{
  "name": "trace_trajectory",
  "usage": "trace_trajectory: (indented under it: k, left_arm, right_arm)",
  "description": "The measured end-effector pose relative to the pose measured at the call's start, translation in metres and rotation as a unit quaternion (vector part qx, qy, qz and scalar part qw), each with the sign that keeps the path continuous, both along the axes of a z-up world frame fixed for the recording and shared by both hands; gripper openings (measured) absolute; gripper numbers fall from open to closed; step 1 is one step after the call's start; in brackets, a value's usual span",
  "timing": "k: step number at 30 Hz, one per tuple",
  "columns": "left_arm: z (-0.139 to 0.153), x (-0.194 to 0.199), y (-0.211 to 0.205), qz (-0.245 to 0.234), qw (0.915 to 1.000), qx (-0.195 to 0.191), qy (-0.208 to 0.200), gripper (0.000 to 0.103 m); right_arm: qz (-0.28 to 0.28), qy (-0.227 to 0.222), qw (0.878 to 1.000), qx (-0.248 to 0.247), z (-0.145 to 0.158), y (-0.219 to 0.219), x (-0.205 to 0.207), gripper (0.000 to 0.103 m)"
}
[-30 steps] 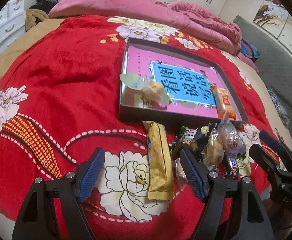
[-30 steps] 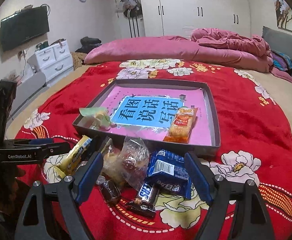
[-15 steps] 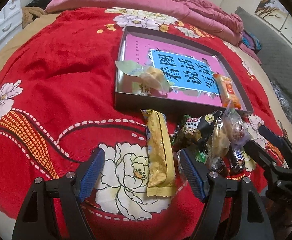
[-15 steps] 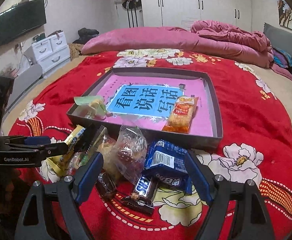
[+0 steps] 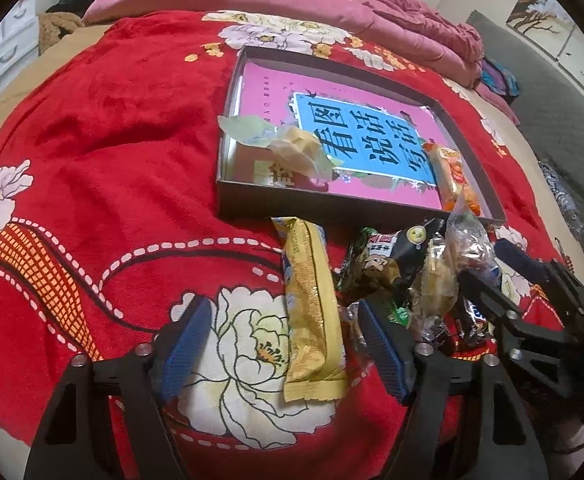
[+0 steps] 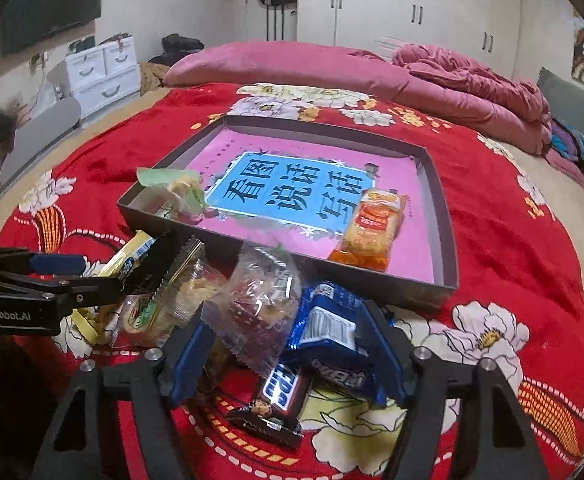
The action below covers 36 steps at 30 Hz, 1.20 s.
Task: Organize snacks
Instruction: 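Grasp the yellow wafer bar with the left tool while the right grasps the clear candy bag, then lift the wafer bar with the left tool while the right lifts the candy bag toward the tray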
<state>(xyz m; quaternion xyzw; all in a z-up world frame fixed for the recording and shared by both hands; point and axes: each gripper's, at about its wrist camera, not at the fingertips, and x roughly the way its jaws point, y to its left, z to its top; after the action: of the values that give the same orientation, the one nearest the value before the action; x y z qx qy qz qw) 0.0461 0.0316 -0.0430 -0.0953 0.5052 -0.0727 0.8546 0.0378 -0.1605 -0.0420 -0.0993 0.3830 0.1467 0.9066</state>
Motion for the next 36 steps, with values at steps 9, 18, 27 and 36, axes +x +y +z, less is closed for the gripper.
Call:
trace_trajectory:
  k: [9, 18, 27, 36]
  left_arm:
    - [-0.003, 0.004, -0.007, -0.008, 0.9999, 0.0, 0.008, 0.059]
    - [-0.007, 0.009, -0.01, -0.009, 0.9999, 0.002, 0.014, 0.057]
    - [-0.012, 0.016, -0.014, -0.017, 0.9996, -0.014, 0.02, 0.025]
    - [-0.003, 0.011, -0.013, -0.03, 0.9989, -0.036, 0.003, 0.017]
  right_arm:
    - [-0.007, 0.001, 1.0, -0.012, -0.007, 0.007, 0.012, 0.064]
    - [-0.011, 0.017, 1.0, 0.012, -0.012, 0.002, 0.023, 0.057]
    - [-0.014, 0.024, 0.994, 0.103, 0.0, -0.02, 0.019, 0.055]
    - [-0.019, 0.022, 0.99, 0.135, 0.006, -0.028, 0.018, 0.055]
